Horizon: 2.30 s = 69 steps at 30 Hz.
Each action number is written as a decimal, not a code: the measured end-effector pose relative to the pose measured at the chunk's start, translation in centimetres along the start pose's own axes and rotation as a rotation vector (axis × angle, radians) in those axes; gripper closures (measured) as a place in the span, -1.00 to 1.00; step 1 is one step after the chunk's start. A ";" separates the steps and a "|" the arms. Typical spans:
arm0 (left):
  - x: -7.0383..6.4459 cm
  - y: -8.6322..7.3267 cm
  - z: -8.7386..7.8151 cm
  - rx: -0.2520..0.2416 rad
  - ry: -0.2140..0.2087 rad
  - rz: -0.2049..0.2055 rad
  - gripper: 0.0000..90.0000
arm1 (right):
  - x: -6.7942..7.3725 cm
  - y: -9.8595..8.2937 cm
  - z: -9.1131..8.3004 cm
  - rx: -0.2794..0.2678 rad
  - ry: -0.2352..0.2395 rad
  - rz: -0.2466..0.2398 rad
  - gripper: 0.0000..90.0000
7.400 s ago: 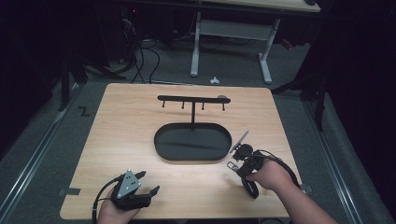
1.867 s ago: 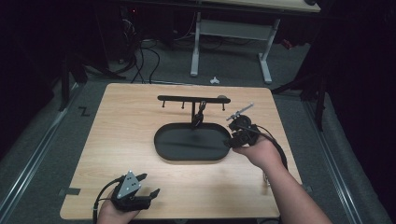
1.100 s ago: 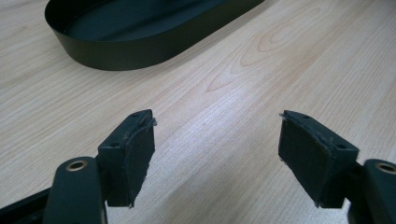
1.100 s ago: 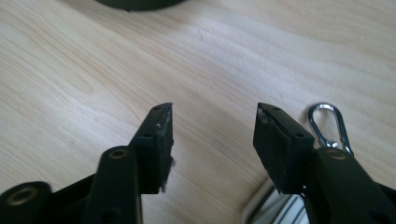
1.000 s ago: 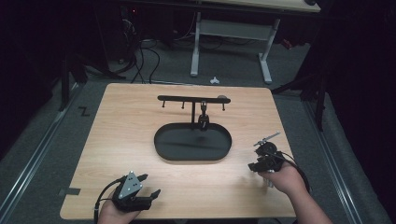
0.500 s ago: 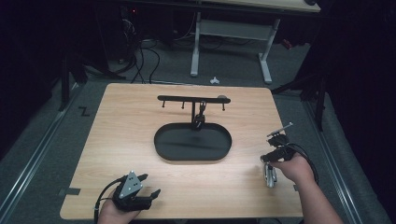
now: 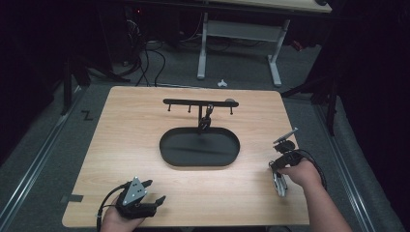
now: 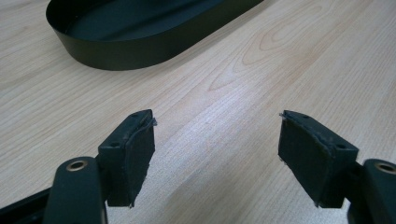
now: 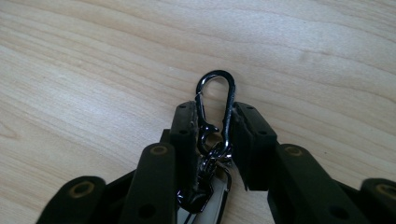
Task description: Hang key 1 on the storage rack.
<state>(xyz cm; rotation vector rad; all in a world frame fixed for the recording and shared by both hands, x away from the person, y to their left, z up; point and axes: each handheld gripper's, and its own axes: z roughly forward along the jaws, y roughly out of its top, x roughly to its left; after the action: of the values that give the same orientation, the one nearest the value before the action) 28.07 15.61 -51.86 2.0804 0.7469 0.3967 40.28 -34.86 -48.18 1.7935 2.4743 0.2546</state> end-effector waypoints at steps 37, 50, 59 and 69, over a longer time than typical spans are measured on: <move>-0.1 0.0 0.0 0.000 -0.002 0.002 -0.38 | 3.1 0.7 -0.7 -0.043 -0.028 -0.136 0.86; 0.1 0.1 0.1 -0.022 -0.015 -0.007 -0.38 | 4.6 0.1 -3.8 -0.107 -0.001 -0.164 0.87; 0.1 0.3 0.2 -0.028 -0.026 -0.002 -0.38 | 5.5 0.1 -5.6 -0.152 0.010 -0.175 0.87; 0.3 0.3 0.2 -0.031 -0.024 -0.010 -0.38 | 5.9 0.8 -7.3 -0.190 0.010 -0.179 0.87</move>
<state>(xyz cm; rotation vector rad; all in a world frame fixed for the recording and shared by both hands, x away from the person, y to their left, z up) 28.46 15.53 -51.75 2.0479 0.7326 0.3752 38.05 -29.66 -40.65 1.4918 2.5006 0.4692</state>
